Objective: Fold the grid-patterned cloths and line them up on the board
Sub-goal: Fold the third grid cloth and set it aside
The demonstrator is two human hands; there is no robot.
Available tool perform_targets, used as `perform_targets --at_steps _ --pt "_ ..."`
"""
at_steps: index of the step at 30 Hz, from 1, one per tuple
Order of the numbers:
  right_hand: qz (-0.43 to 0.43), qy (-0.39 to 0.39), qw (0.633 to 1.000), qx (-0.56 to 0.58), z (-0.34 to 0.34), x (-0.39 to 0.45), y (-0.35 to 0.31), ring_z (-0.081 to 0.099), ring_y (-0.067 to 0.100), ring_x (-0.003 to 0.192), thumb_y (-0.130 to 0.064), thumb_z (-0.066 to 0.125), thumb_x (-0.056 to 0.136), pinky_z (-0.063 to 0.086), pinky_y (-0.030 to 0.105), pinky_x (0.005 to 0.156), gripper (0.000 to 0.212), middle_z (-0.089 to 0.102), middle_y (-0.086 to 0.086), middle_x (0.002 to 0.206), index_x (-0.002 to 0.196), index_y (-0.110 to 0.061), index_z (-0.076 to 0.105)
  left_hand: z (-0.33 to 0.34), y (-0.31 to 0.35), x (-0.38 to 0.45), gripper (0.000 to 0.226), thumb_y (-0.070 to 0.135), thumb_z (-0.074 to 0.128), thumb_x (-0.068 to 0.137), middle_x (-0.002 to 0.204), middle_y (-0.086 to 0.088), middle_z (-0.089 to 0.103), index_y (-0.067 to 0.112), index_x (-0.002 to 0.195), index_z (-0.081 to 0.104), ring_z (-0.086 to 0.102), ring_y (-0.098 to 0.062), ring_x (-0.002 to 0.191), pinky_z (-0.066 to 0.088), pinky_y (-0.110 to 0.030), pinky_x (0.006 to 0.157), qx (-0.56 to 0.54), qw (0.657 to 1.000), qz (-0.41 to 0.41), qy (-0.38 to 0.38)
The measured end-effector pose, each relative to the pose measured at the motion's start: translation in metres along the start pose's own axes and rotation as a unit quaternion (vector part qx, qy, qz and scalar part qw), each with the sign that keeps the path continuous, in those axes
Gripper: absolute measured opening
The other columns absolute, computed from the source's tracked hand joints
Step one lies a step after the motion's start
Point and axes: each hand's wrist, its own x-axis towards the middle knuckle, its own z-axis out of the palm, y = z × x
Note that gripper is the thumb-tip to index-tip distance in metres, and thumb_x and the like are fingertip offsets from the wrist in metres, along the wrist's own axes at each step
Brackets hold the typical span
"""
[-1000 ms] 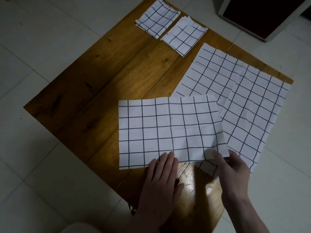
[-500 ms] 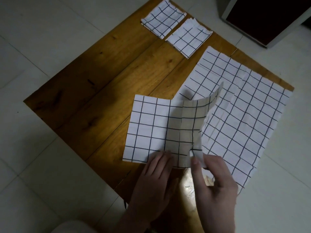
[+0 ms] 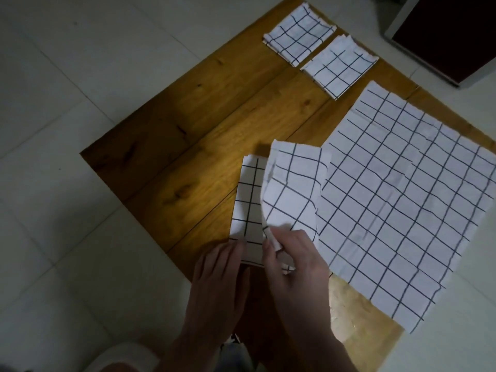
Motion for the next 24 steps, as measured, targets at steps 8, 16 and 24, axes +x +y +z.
perform_targets --at_steps 8,16,24 --pt "0.011 -0.108 0.991 -0.084 0.038 -0.001 0.024 0.060 0.002 0.097 -0.031 0.057 0.098 0.049 0.021 0.079 0.021 0.059 -0.020 0.111 0.117 -0.035 0.066 -0.010 0.003 0.005 0.052 0.031 0.046 0.104 0.152 -0.001 0.055 0.012 0.152 0.046 0.049 -0.018 0.139 0.029 -0.023 0.118 -0.089 0.995 -0.035 0.018" --pt "-0.017 -0.193 0.977 -0.084 0.038 -0.005 0.033 0.060 0.007 0.100 -0.033 0.062 0.094 0.052 0.029 0.086 0.032 0.060 -0.016 0.110 0.125 -0.026 0.065 -0.006 0.000 0.000 0.051 0.026 0.049 0.100 0.148 -0.003 0.057 0.014 0.149 0.052 0.050 -0.023 0.141 0.038 -0.037 0.116 -0.067 0.997 0.000 0.029" --pt "-0.088 -0.131 0.974 -0.161 -0.013 0.009 0.037 0.059 0.015 0.103 -0.025 0.047 0.099 0.050 0.039 0.088 0.036 0.064 -0.006 0.119 0.131 -0.021 0.064 -0.008 0.000 0.003 0.051 0.018 0.047 0.095 0.157 -0.012 0.048 0.010 0.144 0.060 0.042 -0.029 0.147 0.037 -0.043 0.115 0.005 1.000 0.002 0.011"
